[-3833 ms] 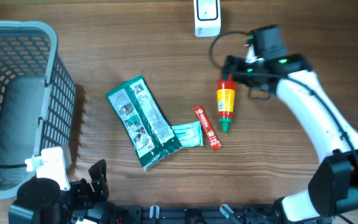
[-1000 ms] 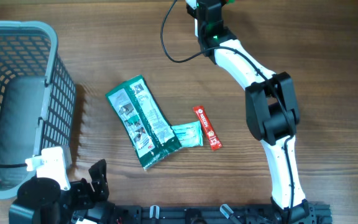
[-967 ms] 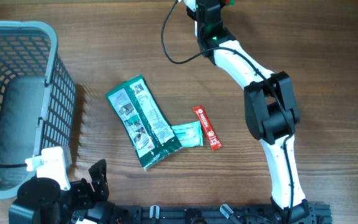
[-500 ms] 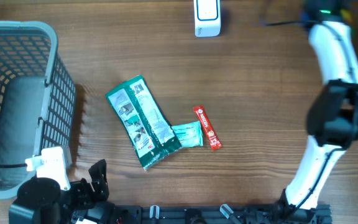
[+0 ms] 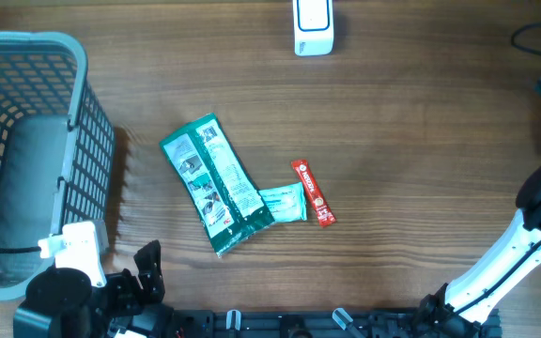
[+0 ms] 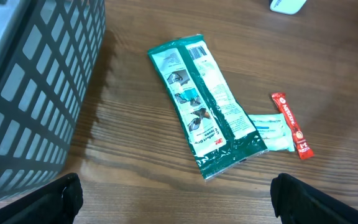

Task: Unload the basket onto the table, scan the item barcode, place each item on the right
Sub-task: 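Carry the bottle right and set it at the table edge, then grasp the red Nescafe stick by its end with right gripper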

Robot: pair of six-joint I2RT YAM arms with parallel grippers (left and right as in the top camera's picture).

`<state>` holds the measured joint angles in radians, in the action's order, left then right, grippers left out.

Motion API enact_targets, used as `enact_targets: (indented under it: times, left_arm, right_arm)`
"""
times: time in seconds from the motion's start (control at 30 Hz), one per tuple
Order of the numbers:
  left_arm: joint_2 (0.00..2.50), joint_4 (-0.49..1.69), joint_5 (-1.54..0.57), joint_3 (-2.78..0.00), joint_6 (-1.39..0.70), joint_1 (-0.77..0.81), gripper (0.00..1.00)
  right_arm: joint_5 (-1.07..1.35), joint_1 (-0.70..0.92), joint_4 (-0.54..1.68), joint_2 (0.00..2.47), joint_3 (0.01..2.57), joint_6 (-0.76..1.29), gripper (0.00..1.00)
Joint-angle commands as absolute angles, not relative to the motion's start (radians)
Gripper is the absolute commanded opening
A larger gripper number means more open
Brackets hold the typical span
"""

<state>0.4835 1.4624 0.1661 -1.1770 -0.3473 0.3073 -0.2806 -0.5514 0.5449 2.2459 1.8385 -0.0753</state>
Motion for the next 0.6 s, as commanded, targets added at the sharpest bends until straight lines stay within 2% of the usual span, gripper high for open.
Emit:
enact_targets:
  times: [0.0,0.03,0.1,0.2,0.27,0.37,0.4,0.47,0.57]
  left_arm:
    - [0.484,1.460,0.165,-1.176,-0.356,0.303,1.00]
    - [0.484,1.460,0.165,-1.176,-0.356,0.303,1.00]
    - [0.484,1.460,0.165,-1.176,-0.356,0.303,1.00]
    - [0.484,1.460,0.165,-1.176,-0.356,0.303,1.00]
    - [0.484,1.460,0.165,-1.176,-0.356,0.303,1.00]
    - [0.484,1.460,0.165,-1.176,-0.356,0.303,1.00]
    - [0.484,1.460,0.165,-1.176,-0.356,0.303,1.00]
    - [0.484,1.460,0.165,-1.176,-0.356,0.303,1.00]
    - [0.484,1.460,0.165,-1.176,-0.356,0.303,1.00]
  right_arm:
    - [-0.259,-0.556,0.600,2.269,1.838,0.055,1.00]
    - [-0.235,-0.553,0.641,2.254,1.847,0.118,1.00]
    - [-0.094,-0.532,0.696,2.202,1.875,0.120,1.00]
    - [0.342,-0.479,0.809,2.032,1.880,0.292,1.00]
    - [0.451,-0.408,0.932,1.924,1.880,0.316,1.00]
    - [0.400,-0.247,1.113,1.832,1.878,0.273,1.00]
    - [0.360,-0.166,1.174,1.829,1.878,0.258,0.96]
    - [0.229,0.003,1.268,1.829,1.827,0.262,0.78]
    - [0.144,0.208,1.267,1.829,1.680,0.261,0.78]
